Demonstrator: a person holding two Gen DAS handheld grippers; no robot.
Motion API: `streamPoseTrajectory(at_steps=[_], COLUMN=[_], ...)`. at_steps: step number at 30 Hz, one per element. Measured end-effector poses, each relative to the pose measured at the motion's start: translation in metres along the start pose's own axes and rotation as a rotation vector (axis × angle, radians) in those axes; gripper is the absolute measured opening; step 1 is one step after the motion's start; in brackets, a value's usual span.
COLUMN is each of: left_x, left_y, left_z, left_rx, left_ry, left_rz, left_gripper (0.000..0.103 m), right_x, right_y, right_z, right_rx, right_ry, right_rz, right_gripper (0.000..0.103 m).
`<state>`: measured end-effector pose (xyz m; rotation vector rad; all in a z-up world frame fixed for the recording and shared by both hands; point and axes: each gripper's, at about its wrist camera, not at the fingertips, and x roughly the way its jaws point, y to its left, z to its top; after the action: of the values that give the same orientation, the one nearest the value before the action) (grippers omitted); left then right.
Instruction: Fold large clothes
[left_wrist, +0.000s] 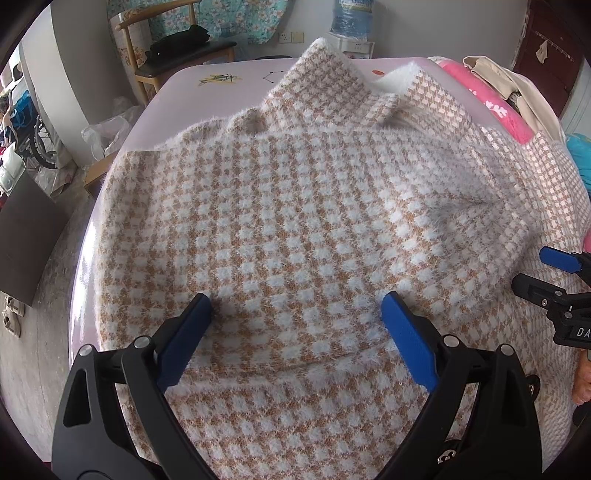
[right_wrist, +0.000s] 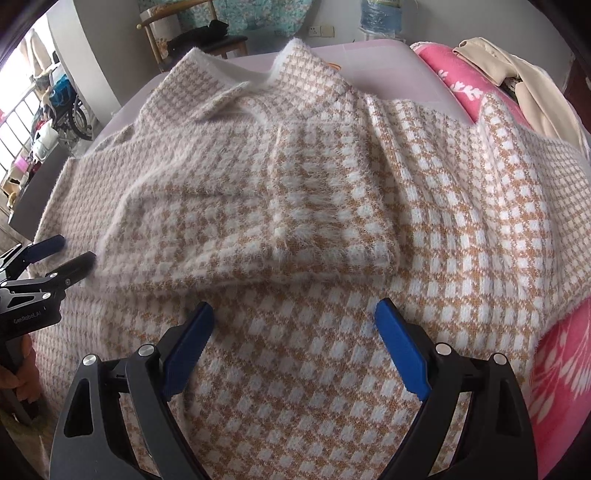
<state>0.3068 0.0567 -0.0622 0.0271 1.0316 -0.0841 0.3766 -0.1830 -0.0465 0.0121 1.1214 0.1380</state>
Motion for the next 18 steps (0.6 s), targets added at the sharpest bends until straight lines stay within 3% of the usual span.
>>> streamPoseTrajectory(at_steps=[10, 14, 18], left_x=[0.001, 0.001, 0.002], left_y=[0.000, 0.001, 0.001], left_z=[0.001, 0.001, 0.001], left_rx=[0.000, 0.001, 0.000], left_ry=[0.002, 0.005, 0.005], left_rz=[-0.001, -0.003, -0.002], left_gripper=[0.091, 0.091, 0.091], right_x=[-0.013, -0.040, -0.073], right_y=[-0.011, -0.041, -0.097], right_z=[0.000, 0.006, 0.014], right_rx=[0.040, 0.093, 0.167], right_ry=[-0.024, -0.074, -0.129], right_rz=[0.032, 0.046, 0.015], right_gripper=[0.087, 0.087, 0.087])
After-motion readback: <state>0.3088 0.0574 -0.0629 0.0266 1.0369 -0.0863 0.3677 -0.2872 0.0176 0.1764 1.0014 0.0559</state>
